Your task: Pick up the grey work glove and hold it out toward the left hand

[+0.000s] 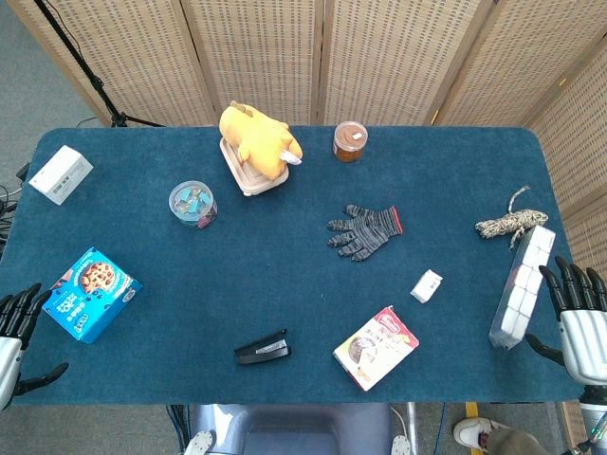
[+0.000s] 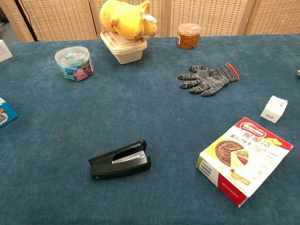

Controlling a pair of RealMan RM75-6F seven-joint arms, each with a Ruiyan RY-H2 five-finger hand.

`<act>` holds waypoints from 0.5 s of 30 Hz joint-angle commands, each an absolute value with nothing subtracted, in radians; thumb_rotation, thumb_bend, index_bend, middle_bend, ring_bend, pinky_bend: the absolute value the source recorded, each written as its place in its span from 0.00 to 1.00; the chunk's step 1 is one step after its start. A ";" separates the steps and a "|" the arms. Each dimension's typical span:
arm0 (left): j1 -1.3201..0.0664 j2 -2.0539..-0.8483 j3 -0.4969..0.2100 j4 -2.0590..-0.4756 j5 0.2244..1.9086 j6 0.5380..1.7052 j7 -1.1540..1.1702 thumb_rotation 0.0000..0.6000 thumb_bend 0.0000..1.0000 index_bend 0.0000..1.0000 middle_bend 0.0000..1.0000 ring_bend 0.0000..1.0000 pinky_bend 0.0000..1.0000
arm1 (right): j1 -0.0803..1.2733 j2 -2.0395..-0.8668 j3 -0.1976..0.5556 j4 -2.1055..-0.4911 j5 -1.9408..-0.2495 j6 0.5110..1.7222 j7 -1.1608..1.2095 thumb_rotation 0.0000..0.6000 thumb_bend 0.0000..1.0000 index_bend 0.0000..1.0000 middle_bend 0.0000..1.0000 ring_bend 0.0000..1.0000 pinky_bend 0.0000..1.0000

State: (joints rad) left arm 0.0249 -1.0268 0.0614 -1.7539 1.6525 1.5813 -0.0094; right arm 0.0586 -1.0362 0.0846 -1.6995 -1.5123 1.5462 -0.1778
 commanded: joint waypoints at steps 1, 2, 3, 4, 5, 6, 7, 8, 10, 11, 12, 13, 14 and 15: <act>0.024 -1.026 0.062 -1.755 1.651 1.577 -0.009 1.00 0.09 0.00 0.00 0.00 0.00 | 0.059 -1.037 0.084 -1.698 -1.512 1.543 -0.175 1.00 0.00 0.07 0.00 0.00 0.00; 0.023 -1.026 0.062 -1.755 1.650 1.576 -0.008 1.00 0.09 0.00 0.00 0.00 0.00 | 0.059 -1.037 0.083 -1.697 -1.511 1.541 -0.173 1.00 0.00 0.07 0.00 0.00 0.00; 0.023 -1.026 0.062 -1.755 1.649 1.575 -0.007 1.00 0.09 0.00 0.00 0.00 0.00 | 0.059 -1.037 0.082 -1.696 -1.511 1.539 -0.172 1.00 0.00 0.07 0.00 0.00 0.00; 0.022 -1.025 0.062 -1.755 1.649 1.572 -0.008 1.00 0.09 0.00 0.00 0.00 0.00 | 0.060 -1.038 0.080 -1.695 -1.512 1.536 -0.173 1.00 0.00 0.07 0.00 0.00 0.00; 0.021 -1.023 0.063 -1.756 1.650 1.571 -0.010 1.00 0.09 0.00 0.00 0.00 0.00 | 0.060 -1.040 0.078 -1.693 -1.512 1.532 -0.174 1.00 0.00 0.07 0.00 0.00 0.00; 0.021 -1.021 0.062 -1.756 1.650 1.571 -0.016 1.00 0.09 0.00 0.00 0.00 0.00 | 0.062 -1.042 0.075 -1.693 -1.512 1.525 -0.173 1.00 0.00 0.07 0.00 0.00 0.00; 0.021 -1.019 0.061 -1.756 1.648 1.572 -0.023 1.00 0.09 0.00 0.00 0.00 0.00 | 0.066 -1.043 0.073 -1.693 -1.512 1.516 -0.171 1.00 0.00 0.07 0.00 0.00 0.00; 0.021 -1.017 0.060 -1.756 1.643 1.573 -0.031 1.00 0.09 0.00 0.00 0.00 0.00 | 0.072 -1.047 0.073 -1.691 -1.510 1.504 -0.167 1.00 0.00 0.07 0.00 0.00 0.00; 0.023 -1.014 0.058 -1.755 1.637 1.574 -0.039 1.00 0.09 0.00 0.00 0.00 0.00 | 0.094 -1.051 0.081 -1.685 -1.503 1.471 -0.166 1.00 0.00 0.07 0.00 0.00 0.00; 0.023 -1.014 0.057 -1.754 1.635 1.574 -0.040 1.00 0.09 0.00 0.00 0.00 0.00 | 0.103 -1.051 0.086 -1.684 -1.499 1.459 -0.167 1.00 0.00 0.07 0.00 0.00 0.00; 0.023 -1.013 0.056 -1.753 1.633 1.574 -0.041 1.00 0.09 0.00 0.00 0.00 0.00 | 0.120 -1.051 0.095 -1.684 -1.491 1.437 -0.169 1.00 0.00 0.07 0.00 0.00 0.00; 0.022 -1.013 0.055 -1.753 1.632 1.574 -0.041 1.00 0.09 0.00 0.00 0.00 0.00 | 0.132 -1.052 0.101 -1.684 -1.489 1.425 -0.168 1.00 0.00 0.06 0.00 0.00 0.00; 0.022 -1.012 0.054 -1.753 1.630 1.573 -0.041 1.00 0.09 0.00 0.00 0.00 0.00 | 0.151 -1.053 0.111 -1.684 -1.485 1.403 -0.164 1.00 0.00 0.05 0.00 0.00 0.00; 0.020 -1.012 0.052 -1.754 1.628 1.572 -0.044 1.00 0.09 0.00 0.00 0.00 0.00 | 0.178 -1.053 0.122 -1.684 -1.476 1.368 -0.167 1.00 0.00 0.05 0.00 0.00 0.00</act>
State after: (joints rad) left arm 0.0208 -1.0122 0.0528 -1.7538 1.6293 1.5727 -0.0427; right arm 0.1382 -1.0505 0.1008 -1.6856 -1.4908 1.4142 -0.1674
